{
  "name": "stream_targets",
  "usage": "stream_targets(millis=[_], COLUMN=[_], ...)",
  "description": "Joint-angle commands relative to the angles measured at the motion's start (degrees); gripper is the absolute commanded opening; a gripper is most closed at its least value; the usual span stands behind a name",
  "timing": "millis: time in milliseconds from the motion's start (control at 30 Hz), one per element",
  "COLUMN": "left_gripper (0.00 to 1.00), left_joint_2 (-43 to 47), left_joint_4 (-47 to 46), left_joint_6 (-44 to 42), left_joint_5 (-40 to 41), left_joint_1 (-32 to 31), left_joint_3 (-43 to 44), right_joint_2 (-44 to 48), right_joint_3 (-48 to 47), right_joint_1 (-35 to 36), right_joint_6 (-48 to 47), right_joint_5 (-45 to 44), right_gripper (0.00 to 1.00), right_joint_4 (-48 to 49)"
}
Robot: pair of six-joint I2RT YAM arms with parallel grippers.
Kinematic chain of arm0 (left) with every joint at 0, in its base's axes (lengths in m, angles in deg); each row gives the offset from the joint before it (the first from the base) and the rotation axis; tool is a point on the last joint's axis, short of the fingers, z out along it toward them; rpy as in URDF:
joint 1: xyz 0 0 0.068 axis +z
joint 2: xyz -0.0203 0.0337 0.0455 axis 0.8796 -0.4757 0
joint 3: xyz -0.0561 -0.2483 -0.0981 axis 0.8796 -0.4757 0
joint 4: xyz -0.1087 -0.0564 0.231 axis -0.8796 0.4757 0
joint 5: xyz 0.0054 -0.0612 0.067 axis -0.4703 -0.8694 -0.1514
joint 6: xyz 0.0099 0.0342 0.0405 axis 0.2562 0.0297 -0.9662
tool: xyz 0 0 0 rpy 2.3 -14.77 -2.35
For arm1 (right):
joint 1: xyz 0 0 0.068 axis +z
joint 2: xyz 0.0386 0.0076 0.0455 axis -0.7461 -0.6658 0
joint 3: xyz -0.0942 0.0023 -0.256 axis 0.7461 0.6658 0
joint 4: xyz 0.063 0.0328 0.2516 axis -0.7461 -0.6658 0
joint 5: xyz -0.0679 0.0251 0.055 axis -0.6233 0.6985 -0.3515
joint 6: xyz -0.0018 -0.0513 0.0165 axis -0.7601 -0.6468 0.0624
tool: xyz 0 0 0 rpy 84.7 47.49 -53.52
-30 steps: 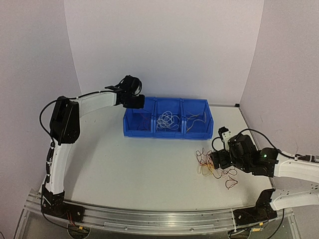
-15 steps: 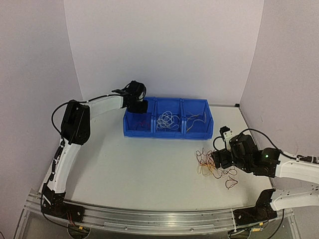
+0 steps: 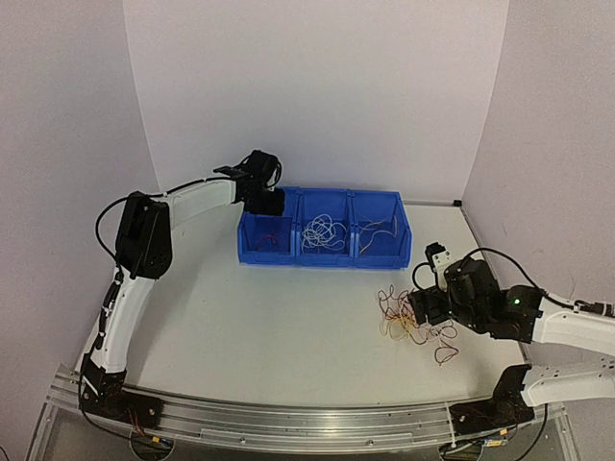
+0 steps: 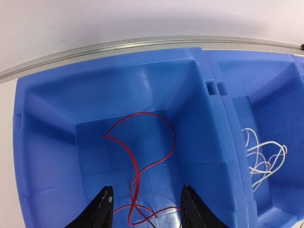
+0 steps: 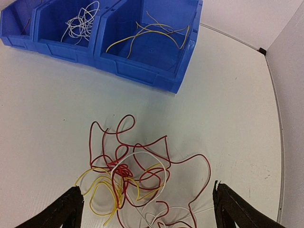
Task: Untangle the cables
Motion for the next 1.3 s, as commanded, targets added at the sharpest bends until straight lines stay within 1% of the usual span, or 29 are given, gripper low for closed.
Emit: stream_targets(millis=[0,100,167,267,300,333,467,567,733,833,933,1000,1100,1200,1267], left_gripper=[0.54,0.62,0.7,0.93,0.98,0.99,1.0,1.0,1.0,1.0,1.0,1.0,1.0,0.99,1.0], left_joint_2=[8.48,9.73,10.4,11.73,12.29,12.99,17.23,21.85,33.97,40.11,46.21,49.37,53.02,54.9,55.24], left_joint_4=[0.89,1.53,2.21,2.96,2.96,2.93,2.22,1.0,-4.35,-7.22,-10.67,-12.19,-14.58,-16.43,-17.03], left_joint_6=[-1.62,-1.93,-2.2,-2.5,-2.58,-2.65,-3.79,-3.43,0.65,3.88,6.07,7.8,10.24,12.38,13.84], left_joint_5=[2.54,4.75,6.72,8.8,8.98,9.0,11.32,13.13,12.29,10.87,8.08,6.68,4.33,0.5,-1.37], left_joint_1=[-1.47,-2.07,-2.37,-2.91,-3.14,-3.48,-6.23,-8.51,-11.01,-12.02,-13.09,-13.63,-14.11,-14.41,-14.61], left_joint_3=[1.29,1.25,1.46,1.77,1.8,1.85,1.01,-2.76,-17.08,-27.26,-36.58,-41.24,-47.67,-52.6,-54.78], right_joint_2=[1.07,1.35,1.58,1.75,1.74,1.68,-0.77,-4.08,-11.39,-15.21,-19.84,-22.98,-27.48,-30.6,-32.18], right_joint_3=[-0.6,-0.4,-0.31,-0.41,-0.52,-0.62,-2.83,-4.93,-7.58,-8.95,-10.37,-11.0,-11.19,-11.11,-11.36], right_joint_1=[-0.17,-0.12,-0.12,-0.13,-0.14,-0.13,-0.16,-0.18,-1.28,-4.29,-8.85,-11.76,-14.16,-15.93,-16.46], right_joint_6=[0.33,0.52,0.53,0.36,0.46,0.7,3.49,4.82,6.44,5.87,4.6,4.47,5.09,4.91,4.45], right_joint_5=[0.08,0.36,0.35,0.59,0.62,0.71,0.3,1.69,6.07,10.25,17.13,23.2,27.31,30.65,33.48], right_gripper=[0.91,0.91,0.91,0.92,0.94,0.96,0.98,0.98,0.98,0.98,0.98,0.98,0.97,0.93,0.86], right_joint_4=[-0.24,-0.24,-0.26,-0.46,-0.64,-0.98,-5.32,-8.93,-10.96,-10.93,-10.04,-9.25,-7.17,-4.73,-3.59])
